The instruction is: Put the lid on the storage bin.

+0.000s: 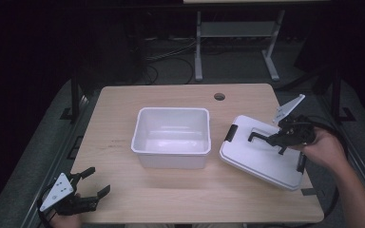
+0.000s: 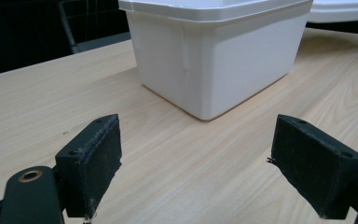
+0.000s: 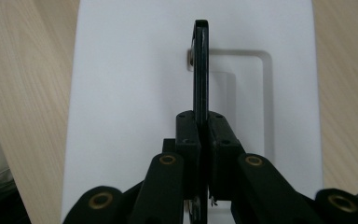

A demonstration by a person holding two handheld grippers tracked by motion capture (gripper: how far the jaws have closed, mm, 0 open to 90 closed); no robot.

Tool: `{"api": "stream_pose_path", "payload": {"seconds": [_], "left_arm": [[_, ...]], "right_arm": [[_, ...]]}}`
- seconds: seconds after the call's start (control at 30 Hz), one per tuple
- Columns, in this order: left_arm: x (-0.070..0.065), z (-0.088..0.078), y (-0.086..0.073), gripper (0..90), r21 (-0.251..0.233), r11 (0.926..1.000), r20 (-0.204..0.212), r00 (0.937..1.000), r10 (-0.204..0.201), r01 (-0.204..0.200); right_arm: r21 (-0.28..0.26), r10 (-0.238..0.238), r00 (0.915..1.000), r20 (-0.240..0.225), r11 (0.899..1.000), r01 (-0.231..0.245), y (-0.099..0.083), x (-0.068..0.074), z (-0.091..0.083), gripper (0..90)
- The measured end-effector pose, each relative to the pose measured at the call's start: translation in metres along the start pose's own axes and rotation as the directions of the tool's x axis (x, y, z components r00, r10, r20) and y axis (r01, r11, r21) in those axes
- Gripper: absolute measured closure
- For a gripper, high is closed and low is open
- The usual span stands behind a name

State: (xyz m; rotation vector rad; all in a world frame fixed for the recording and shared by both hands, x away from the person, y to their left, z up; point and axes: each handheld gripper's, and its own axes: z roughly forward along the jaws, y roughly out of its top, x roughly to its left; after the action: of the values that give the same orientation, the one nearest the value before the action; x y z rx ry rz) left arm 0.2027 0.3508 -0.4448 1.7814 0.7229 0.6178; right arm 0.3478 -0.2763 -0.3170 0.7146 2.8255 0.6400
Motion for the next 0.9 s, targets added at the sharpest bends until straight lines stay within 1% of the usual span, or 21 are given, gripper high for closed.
{"api": "stream_pose_path", "payload": {"seconds": [0.13,0.27,0.4,0.53,0.9], "left_arm": [[0.000,0.000,0.000,15.7,0.000,1.0000,0.000,1.0000,0.000,0.000],[0.000,0.000,0.000,15.7,-0.003,1.0000,-0.002,1.0000,0.000,0.000],[0.000,-0.001,0.000,15.7,-0.002,1.0000,-0.001,1.0000,0.000,0.000],[0.000,-0.001,0.000,15.7,-0.003,1.0000,-0.001,1.0000,0.000,0.000],[0.000,-0.001,0.000,15.7,-0.007,1.0000,-0.002,1.0000,-0.002,0.002]], "right_arm": [[-0.016,-0.014,0.9999,0.010,1.000,0.014,0.006,0.000,-0.013,84.6],[-0.015,-0.027,0.9995,0.015,1.000,0.027,0.013,0.002,-0.022,84.6],[-0.018,-0.050,0.9986,0.018,0.999,0.050,0.020,0.003,-0.031,84.6],[-0.019,-0.059,0.9980,0.022,0.998,0.060,0.027,0.004,-0.040,84.6],[-0.025,-0.112,0.9931,0.035,0.993,0.113,0.054,0.013,-0.066,84.6]]}}
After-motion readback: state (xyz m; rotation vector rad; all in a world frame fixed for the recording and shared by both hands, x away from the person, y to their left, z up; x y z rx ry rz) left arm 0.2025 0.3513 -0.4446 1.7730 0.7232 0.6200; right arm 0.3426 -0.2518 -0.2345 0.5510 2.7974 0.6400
